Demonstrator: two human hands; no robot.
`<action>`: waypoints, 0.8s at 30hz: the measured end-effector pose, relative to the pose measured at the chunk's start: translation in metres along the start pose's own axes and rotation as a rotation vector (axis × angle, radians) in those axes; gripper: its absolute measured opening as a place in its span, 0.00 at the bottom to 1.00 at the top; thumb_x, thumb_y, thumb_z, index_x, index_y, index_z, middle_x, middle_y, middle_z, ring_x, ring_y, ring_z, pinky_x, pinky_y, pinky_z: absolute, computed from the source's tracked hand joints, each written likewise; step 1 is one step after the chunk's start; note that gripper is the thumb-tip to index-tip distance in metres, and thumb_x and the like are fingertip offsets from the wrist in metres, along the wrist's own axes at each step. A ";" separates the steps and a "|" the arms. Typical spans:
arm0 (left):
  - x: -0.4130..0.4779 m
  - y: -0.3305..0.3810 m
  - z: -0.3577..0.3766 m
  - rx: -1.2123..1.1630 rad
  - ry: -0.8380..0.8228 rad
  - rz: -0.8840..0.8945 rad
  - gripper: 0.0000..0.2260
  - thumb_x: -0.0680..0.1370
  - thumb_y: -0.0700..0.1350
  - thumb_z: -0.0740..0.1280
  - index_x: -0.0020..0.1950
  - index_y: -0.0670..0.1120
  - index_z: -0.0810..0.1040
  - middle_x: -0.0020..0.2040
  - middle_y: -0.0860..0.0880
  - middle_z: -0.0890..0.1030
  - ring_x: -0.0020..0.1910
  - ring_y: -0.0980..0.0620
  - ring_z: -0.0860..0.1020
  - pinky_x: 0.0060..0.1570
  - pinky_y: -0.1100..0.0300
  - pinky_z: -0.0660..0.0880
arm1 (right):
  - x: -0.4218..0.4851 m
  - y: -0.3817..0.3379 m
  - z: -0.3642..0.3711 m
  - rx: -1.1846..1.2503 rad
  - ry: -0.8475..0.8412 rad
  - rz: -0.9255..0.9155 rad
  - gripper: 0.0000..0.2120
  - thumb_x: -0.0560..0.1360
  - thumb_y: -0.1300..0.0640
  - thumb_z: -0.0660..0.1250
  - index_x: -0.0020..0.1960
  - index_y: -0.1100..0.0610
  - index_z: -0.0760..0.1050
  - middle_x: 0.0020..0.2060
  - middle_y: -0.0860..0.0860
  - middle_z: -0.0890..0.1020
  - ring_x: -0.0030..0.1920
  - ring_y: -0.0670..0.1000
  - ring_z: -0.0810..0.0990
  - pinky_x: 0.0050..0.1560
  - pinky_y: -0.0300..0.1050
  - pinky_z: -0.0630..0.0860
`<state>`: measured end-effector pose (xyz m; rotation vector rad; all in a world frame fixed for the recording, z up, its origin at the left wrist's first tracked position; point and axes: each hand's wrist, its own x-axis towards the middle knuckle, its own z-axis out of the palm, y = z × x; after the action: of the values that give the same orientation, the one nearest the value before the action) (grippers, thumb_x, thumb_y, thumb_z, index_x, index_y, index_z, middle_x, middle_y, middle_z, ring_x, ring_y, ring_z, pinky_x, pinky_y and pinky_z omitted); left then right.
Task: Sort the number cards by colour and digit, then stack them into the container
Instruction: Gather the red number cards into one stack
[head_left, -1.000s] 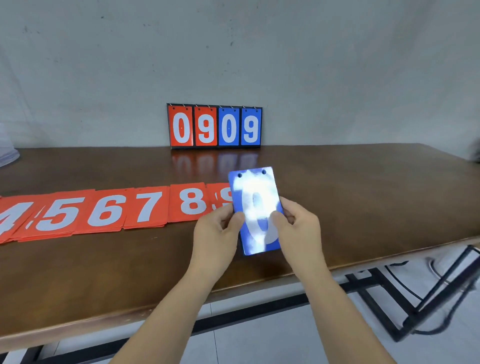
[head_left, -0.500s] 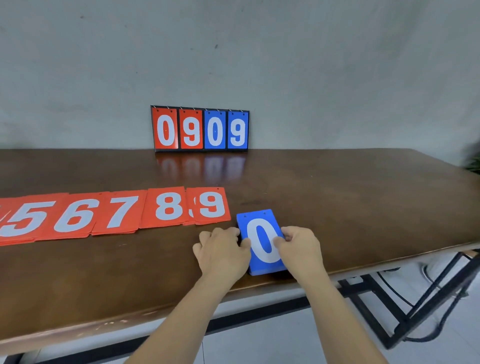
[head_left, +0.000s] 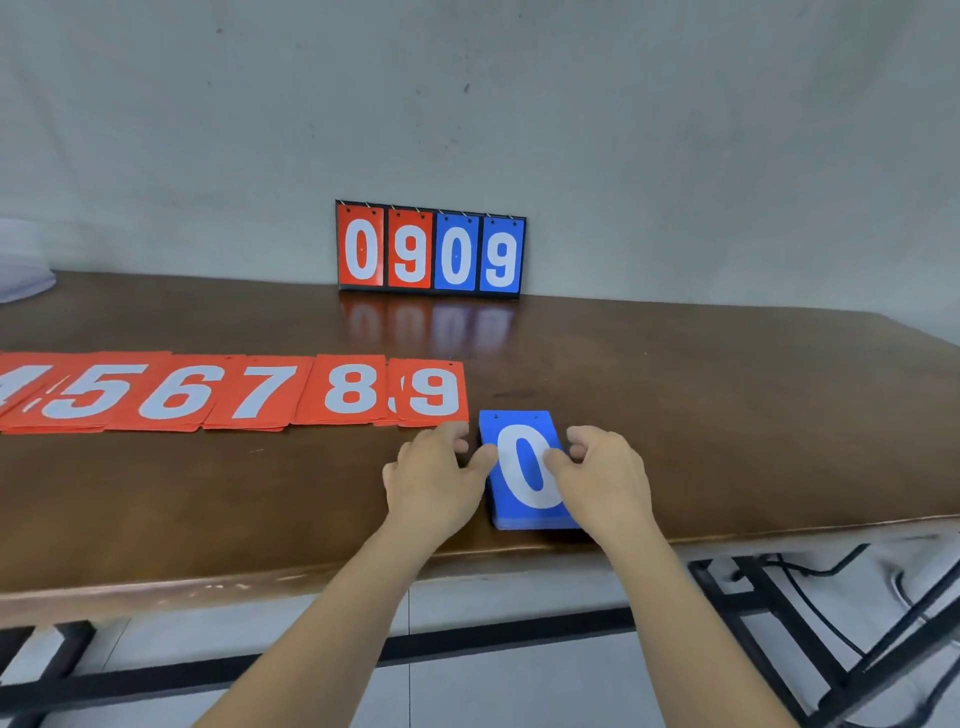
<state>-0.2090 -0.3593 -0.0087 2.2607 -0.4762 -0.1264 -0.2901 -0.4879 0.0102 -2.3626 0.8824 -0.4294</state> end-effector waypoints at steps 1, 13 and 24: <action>-0.002 -0.003 -0.003 -0.068 0.008 0.008 0.22 0.79 0.56 0.64 0.70 0.50 0.71 0.64 0.52 0.77 0.62 0.52 0.74 0.66 0.50 0.68 | -0.002 -0.005 -0.003 -0.027 0.020 -0.030 0.10 0.78 0.51 0.63 0.57 0.53 0.75 0.54 0.52 0.77 0.45 0.49 0.75 0.40 0.43 0.71; -0.033 -0.064 -0.104 0.290 0.275 -0.027 0.27 0.78 0.61 0.61 0.74 0.51 0.64 0.72 0.54 0.69 0.71 0.51 0.67 0.72 0.51 0.64 | -0.029 -0.131 0.039 -0.206 -0.252 -0.557 0.26 0.77 0.42 0.64 0.72 0.49 0.65 0.67 0.49 0.75 0.64 0.53 0.75 0.62 0.49 0.75; -0.060 -0.175 -0.241 0.526 0.361 -0.390 0.29 0.80 0.62 0.57 0.76 0.48 0.62 0.75 0.49 0.66 0.74 0.48 0.63 0.75 0.50 0.54 | -0.055 -0.244 0.125 -0.334 -0.395 -0.830 0.26 0.78 0.43 0.63 0.73 0.52 0.65 0.68 0.50 0.73 0.64 0.51 0.75 0.60 0.43 0.74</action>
<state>-0.1548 -0.0619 0.0203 2.7894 0.1504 0.2357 -0.1507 -0.2497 0.0574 -2.9059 -0.2630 -0.1056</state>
